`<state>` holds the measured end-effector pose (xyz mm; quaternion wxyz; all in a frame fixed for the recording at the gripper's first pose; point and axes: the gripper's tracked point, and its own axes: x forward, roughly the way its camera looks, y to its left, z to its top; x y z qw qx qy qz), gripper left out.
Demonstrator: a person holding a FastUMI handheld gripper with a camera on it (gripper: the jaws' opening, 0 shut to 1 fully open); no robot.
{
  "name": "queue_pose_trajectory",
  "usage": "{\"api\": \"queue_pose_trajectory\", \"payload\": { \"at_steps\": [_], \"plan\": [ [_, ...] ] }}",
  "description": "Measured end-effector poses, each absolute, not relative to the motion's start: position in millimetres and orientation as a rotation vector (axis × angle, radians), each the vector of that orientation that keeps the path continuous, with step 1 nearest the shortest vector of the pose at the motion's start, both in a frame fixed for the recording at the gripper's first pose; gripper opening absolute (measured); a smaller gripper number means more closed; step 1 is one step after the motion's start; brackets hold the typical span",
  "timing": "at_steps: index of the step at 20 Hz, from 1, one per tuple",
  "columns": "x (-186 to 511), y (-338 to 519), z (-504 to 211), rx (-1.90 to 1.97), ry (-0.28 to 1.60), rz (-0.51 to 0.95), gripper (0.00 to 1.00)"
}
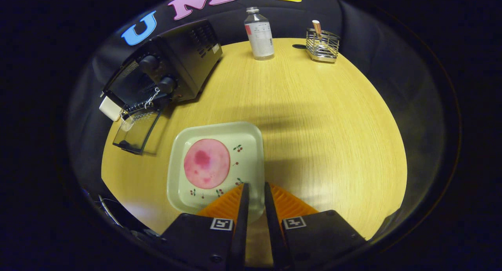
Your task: Open the toaster oven, put the food inside, and close the toaster oven door.
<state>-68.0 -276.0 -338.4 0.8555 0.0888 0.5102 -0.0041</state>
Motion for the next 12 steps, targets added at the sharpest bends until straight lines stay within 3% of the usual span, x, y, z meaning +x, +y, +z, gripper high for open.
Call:
{"api": "queue_pose_trajectory", "payload": {
  "at_steps": [5,6,12],
  "plan": [
    [-67,-280,-336,0.161,1.094,-0.032,0.26],
    [-68,-279,-338,0.17,1.098,-0.03,0.18],
    [-68,-268,-340,0.285,1.103,-0.009,0.06]
  ]
}}
